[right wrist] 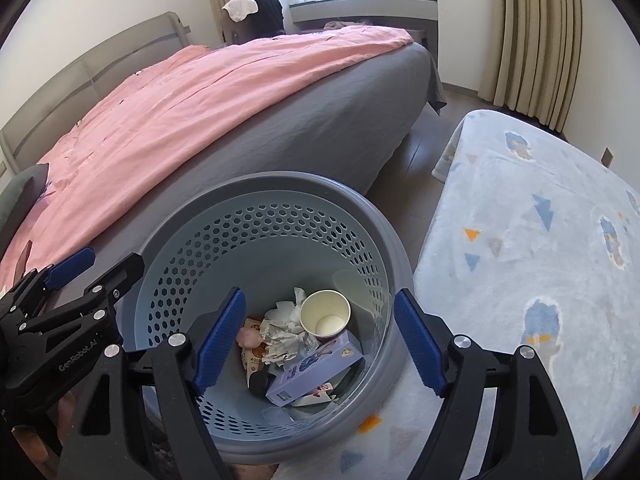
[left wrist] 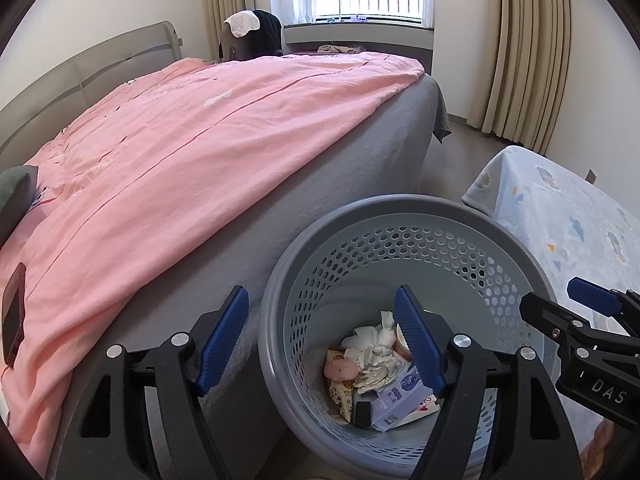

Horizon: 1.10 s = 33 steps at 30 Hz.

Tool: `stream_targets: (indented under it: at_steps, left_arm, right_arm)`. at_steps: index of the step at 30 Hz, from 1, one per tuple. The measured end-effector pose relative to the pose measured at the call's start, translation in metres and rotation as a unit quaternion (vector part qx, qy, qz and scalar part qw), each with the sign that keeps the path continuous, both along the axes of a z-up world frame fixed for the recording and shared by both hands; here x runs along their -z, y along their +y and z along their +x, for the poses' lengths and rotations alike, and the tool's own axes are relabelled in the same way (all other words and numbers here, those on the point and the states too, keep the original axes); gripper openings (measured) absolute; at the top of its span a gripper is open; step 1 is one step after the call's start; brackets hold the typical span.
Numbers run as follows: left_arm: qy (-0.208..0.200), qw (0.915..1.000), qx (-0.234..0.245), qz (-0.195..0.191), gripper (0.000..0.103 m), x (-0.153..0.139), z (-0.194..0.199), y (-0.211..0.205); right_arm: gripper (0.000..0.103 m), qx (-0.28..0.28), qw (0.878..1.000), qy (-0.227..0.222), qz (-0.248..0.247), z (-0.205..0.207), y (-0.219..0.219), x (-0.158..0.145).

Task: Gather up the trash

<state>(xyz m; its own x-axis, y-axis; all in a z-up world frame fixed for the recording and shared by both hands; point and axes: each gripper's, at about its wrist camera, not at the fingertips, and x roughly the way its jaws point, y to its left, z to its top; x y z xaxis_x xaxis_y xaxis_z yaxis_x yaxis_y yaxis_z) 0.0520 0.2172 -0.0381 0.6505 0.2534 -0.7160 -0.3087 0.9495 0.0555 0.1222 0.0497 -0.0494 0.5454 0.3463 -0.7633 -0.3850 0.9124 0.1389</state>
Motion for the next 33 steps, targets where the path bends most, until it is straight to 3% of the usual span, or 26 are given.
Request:
stream_targets:
  at_steps: [15,33]
  left_arm:
    - [-0.002,0.9998,-0.014,0.012,0.079,-0.0023,-0.0026,0.0005]
    - [0.004,0.9997,-0.026,0.0,0.079,-0.0009,-0.0016,0.005]
  right_arm:
    - [0.084,0.031,0.998,-0.034,-0.05,-0.0032,0.0043,0.0008]
    - [0.085,0.038,0.997,-0.033,-0.052,-0.002,0.0023,0.001]
